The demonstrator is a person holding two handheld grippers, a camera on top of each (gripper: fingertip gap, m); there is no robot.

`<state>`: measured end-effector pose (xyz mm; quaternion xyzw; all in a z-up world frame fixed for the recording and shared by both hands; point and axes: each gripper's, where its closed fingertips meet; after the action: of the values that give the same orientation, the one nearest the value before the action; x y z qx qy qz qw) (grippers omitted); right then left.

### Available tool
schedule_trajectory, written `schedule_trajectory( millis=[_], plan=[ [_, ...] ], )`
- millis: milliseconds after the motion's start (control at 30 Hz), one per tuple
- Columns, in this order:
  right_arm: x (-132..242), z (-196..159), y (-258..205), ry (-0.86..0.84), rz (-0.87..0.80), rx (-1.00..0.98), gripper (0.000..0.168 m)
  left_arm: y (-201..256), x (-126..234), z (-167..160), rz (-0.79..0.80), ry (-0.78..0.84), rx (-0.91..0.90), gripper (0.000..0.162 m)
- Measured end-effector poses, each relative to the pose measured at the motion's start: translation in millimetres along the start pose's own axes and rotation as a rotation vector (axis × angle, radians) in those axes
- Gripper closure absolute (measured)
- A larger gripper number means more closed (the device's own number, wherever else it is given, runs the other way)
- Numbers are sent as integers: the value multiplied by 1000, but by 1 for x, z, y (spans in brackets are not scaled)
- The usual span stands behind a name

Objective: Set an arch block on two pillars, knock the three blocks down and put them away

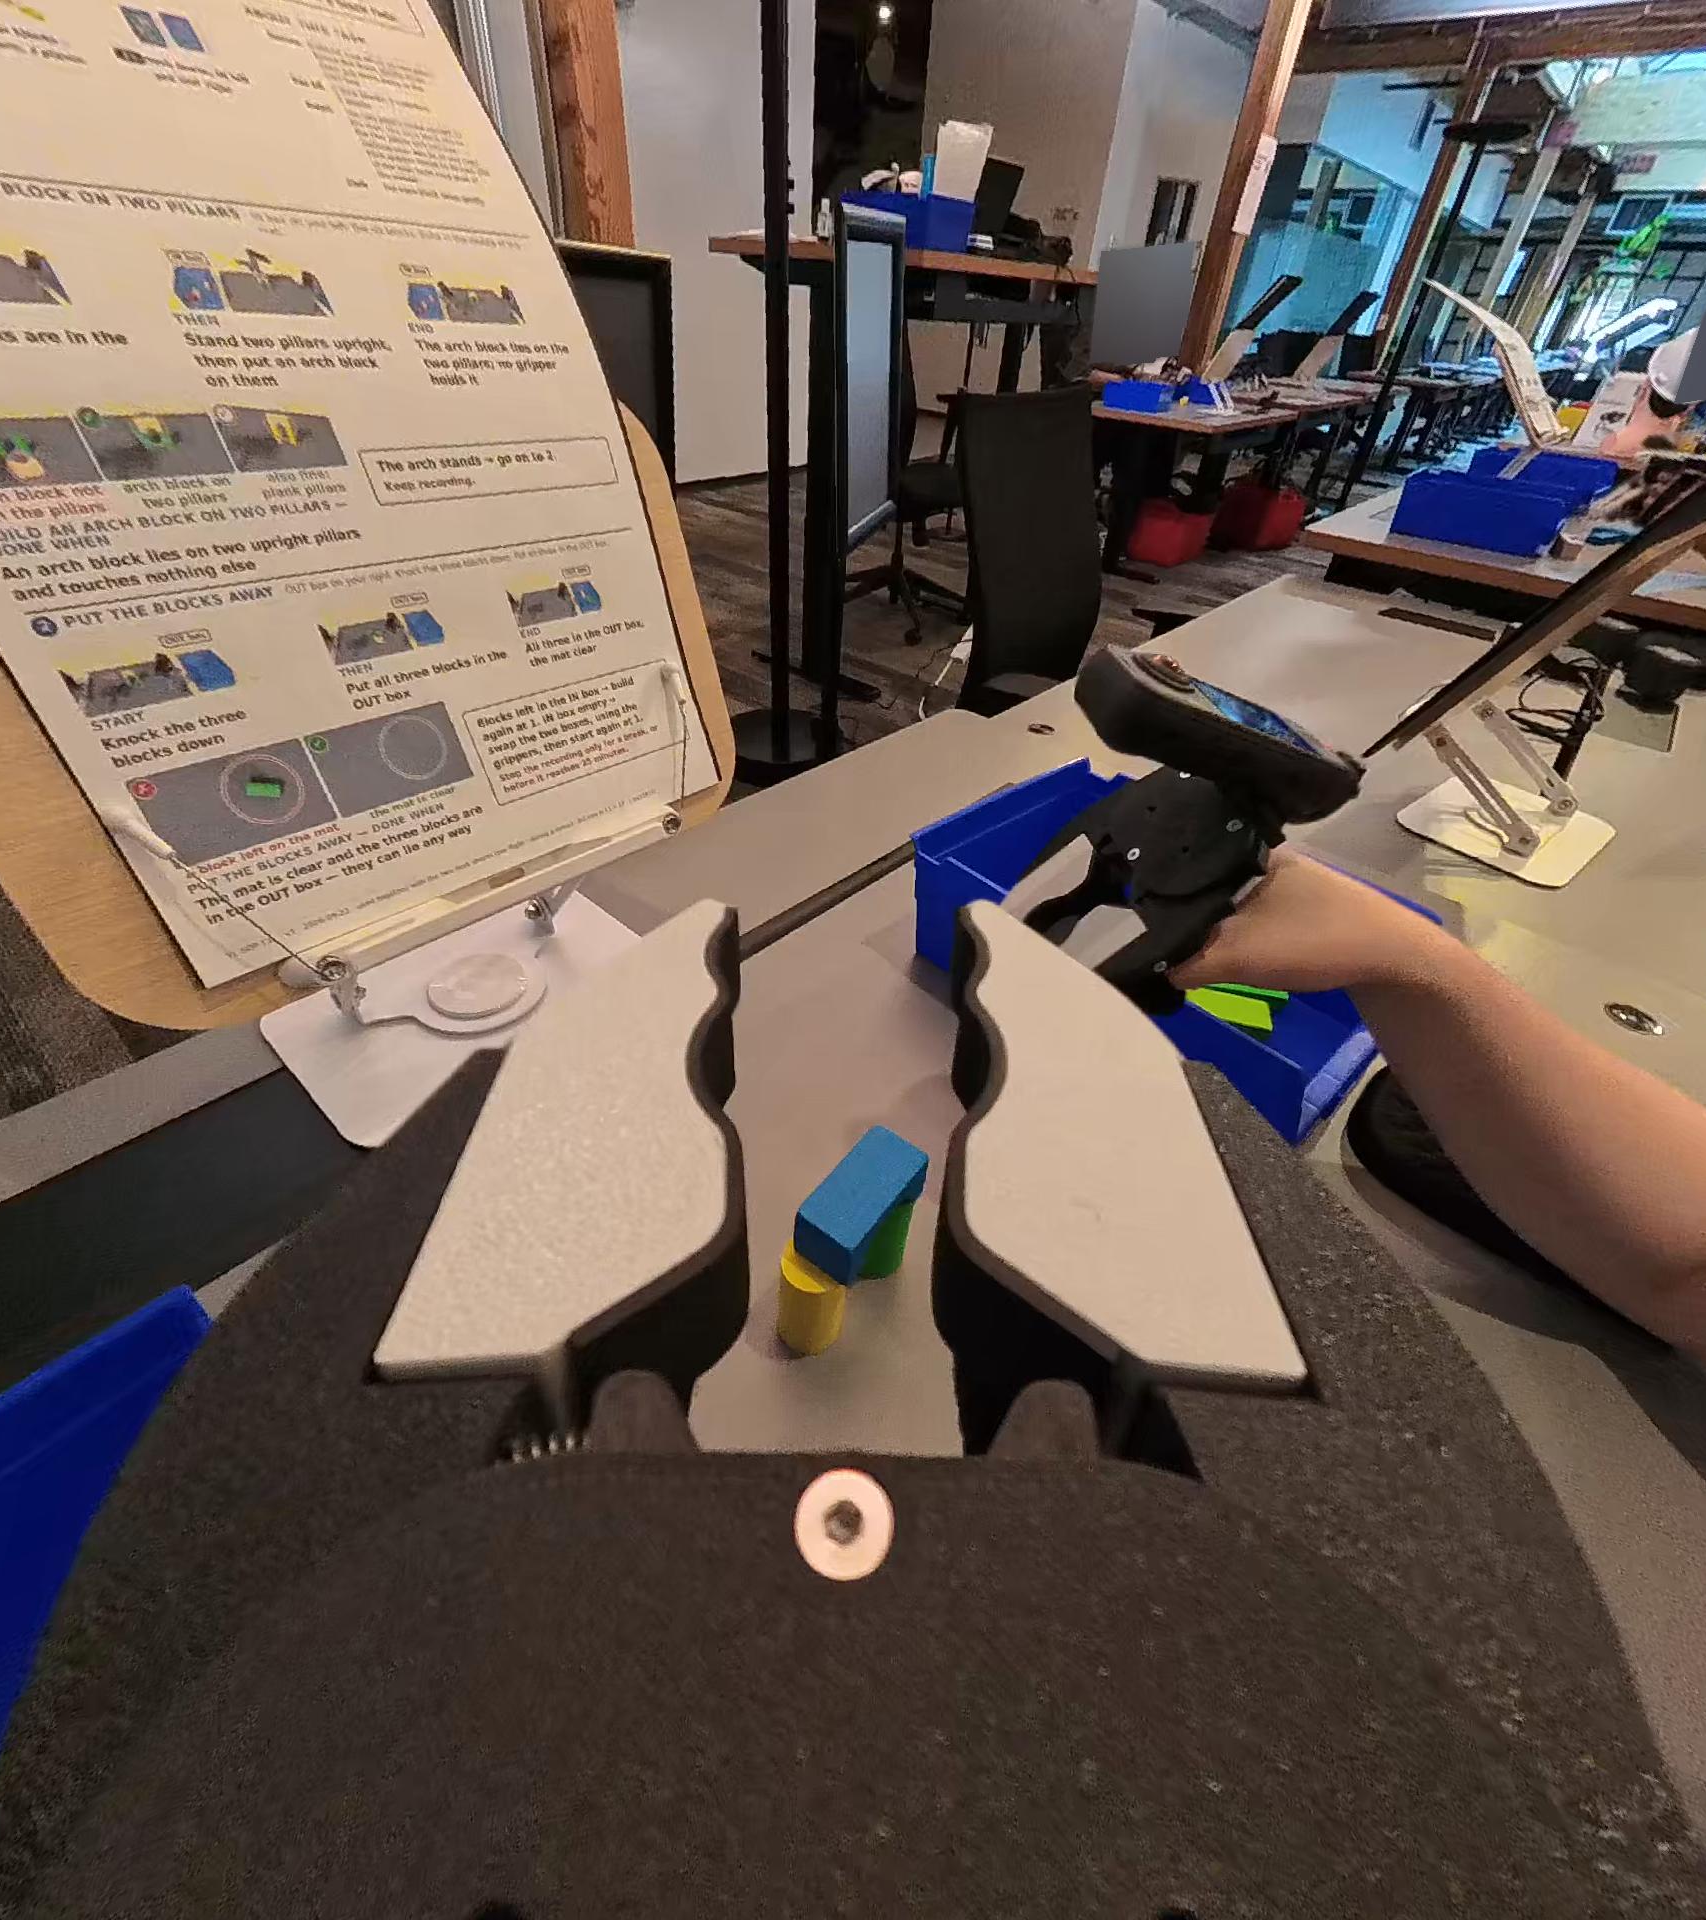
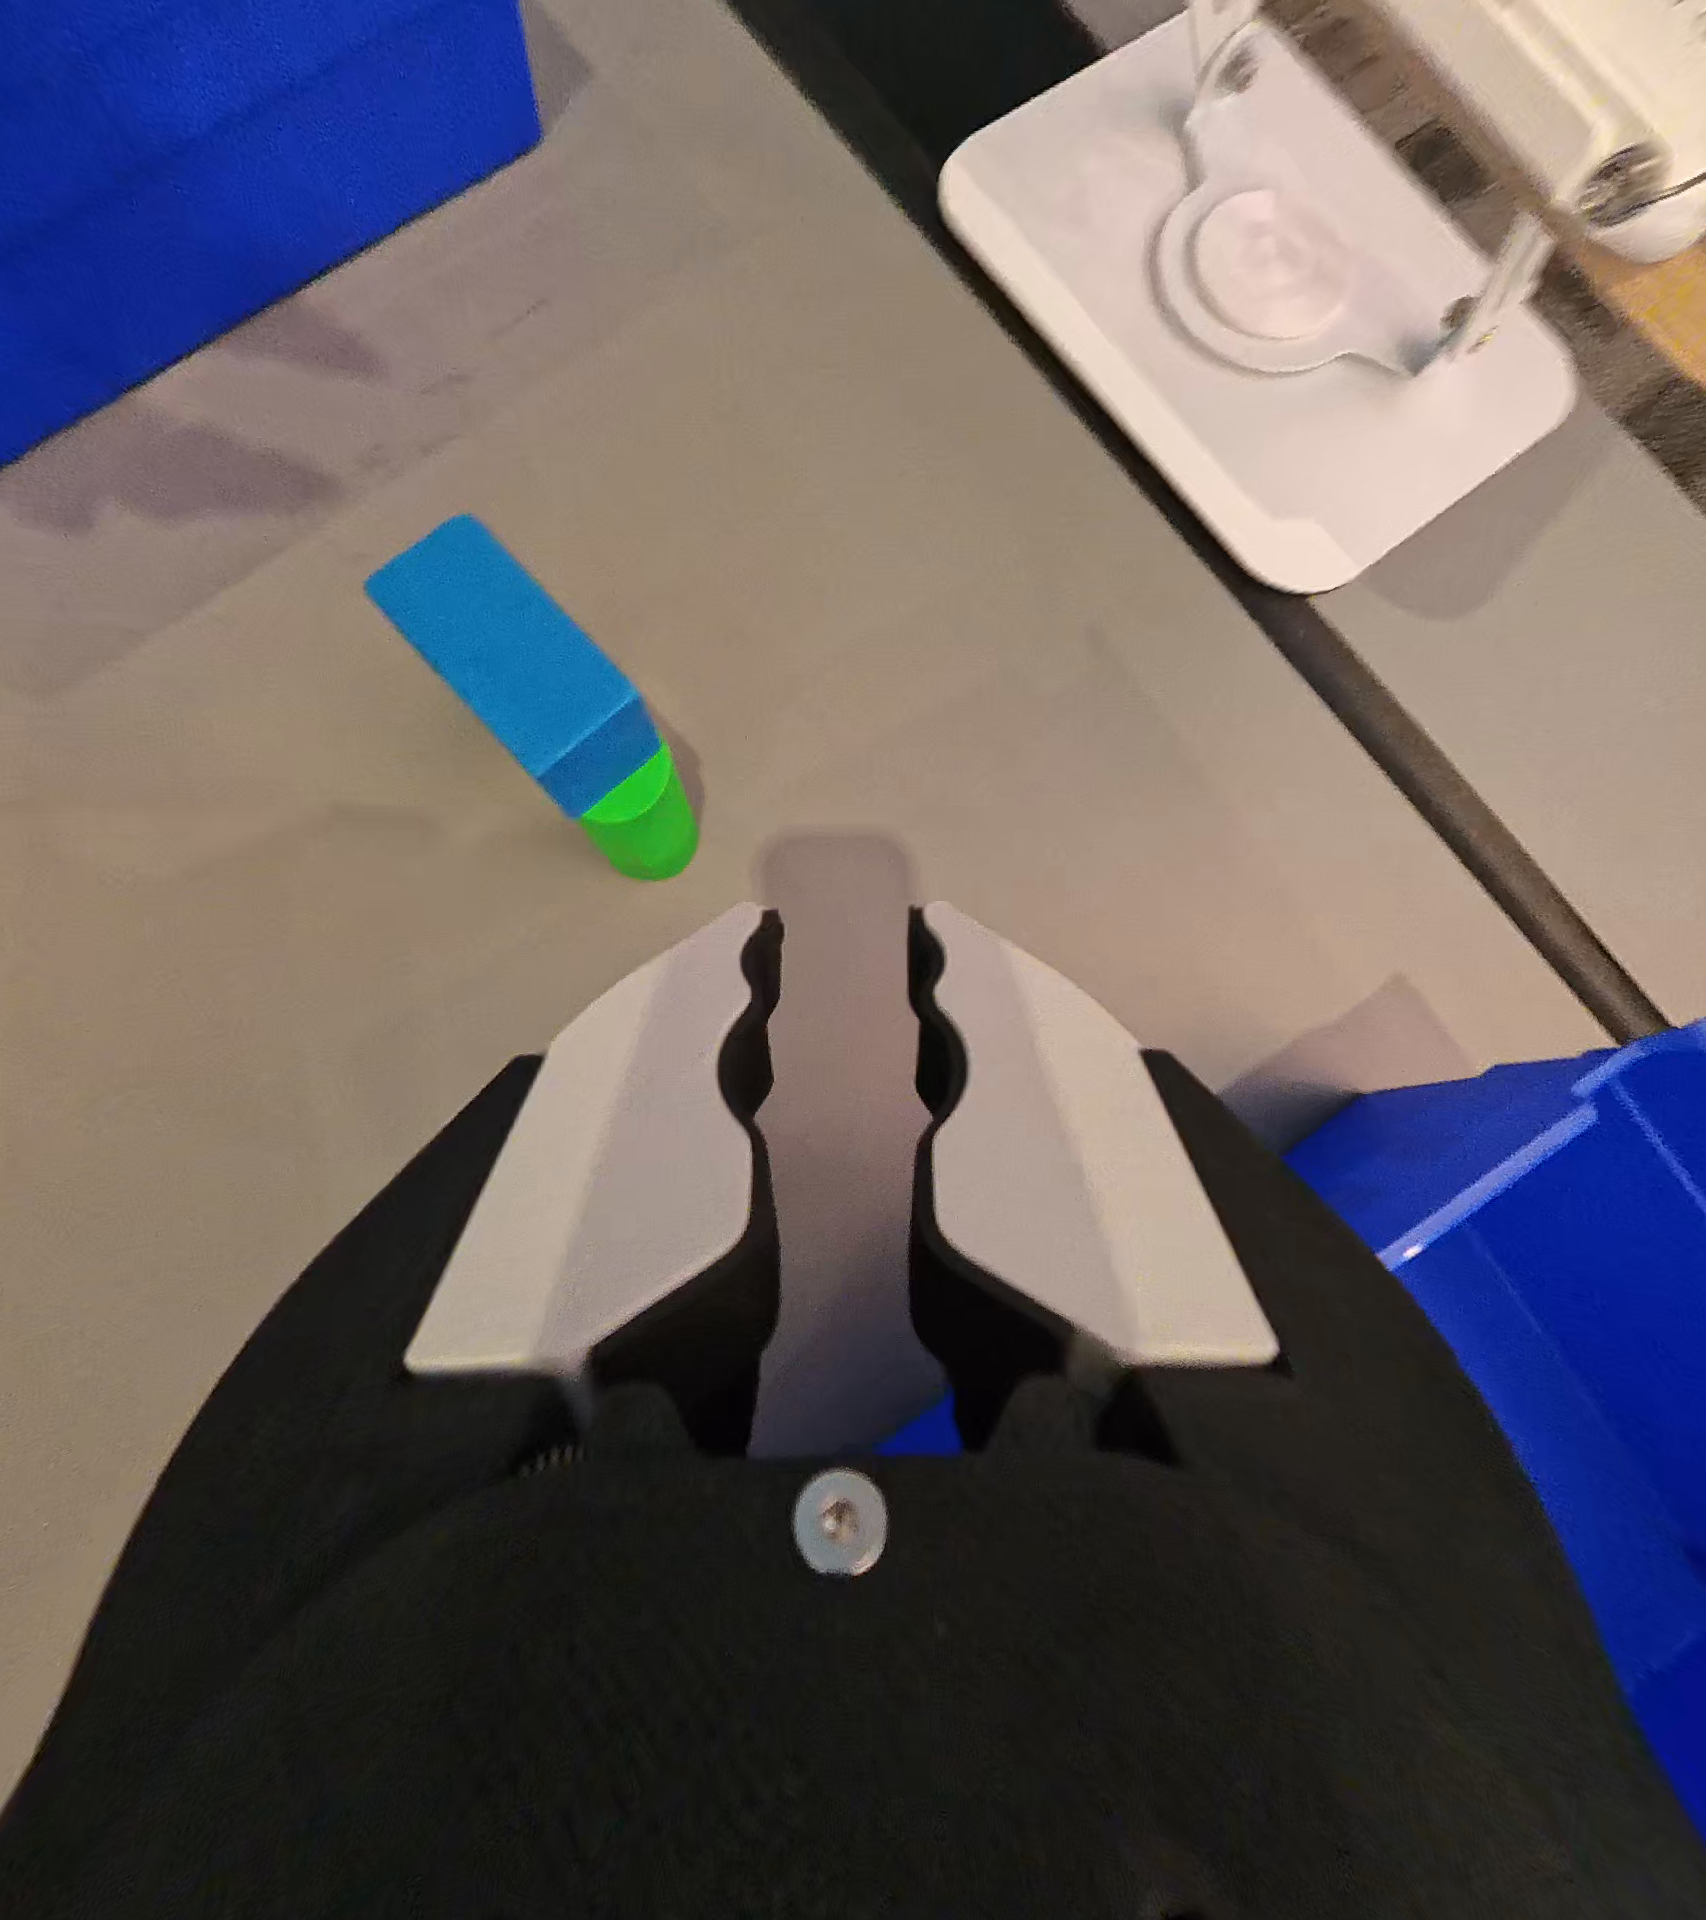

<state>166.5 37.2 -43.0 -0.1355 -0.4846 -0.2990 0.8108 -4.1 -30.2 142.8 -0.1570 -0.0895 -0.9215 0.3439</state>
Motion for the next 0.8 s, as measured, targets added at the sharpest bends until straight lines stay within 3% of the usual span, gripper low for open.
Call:
schedule_trajectory(
  millis=[200, 800],
  plan=[
    [9, 23, 19, 202, -60, -71, 144, 4, -3, -1, -25, -4, 0, 123],
    [41, 33, 41, 369, -231, -40, 143, 14, -16, -8, -46, -43, -109, 117]
  ],
)
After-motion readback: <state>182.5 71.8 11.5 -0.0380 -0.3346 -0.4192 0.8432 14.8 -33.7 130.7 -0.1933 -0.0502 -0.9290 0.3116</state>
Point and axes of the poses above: each gripper's, where its closed fingertips meet, x back along the fingers, z out of its top, y = z × x across the jaws, and after that the axes turned 14 degrees about -y, right-handed
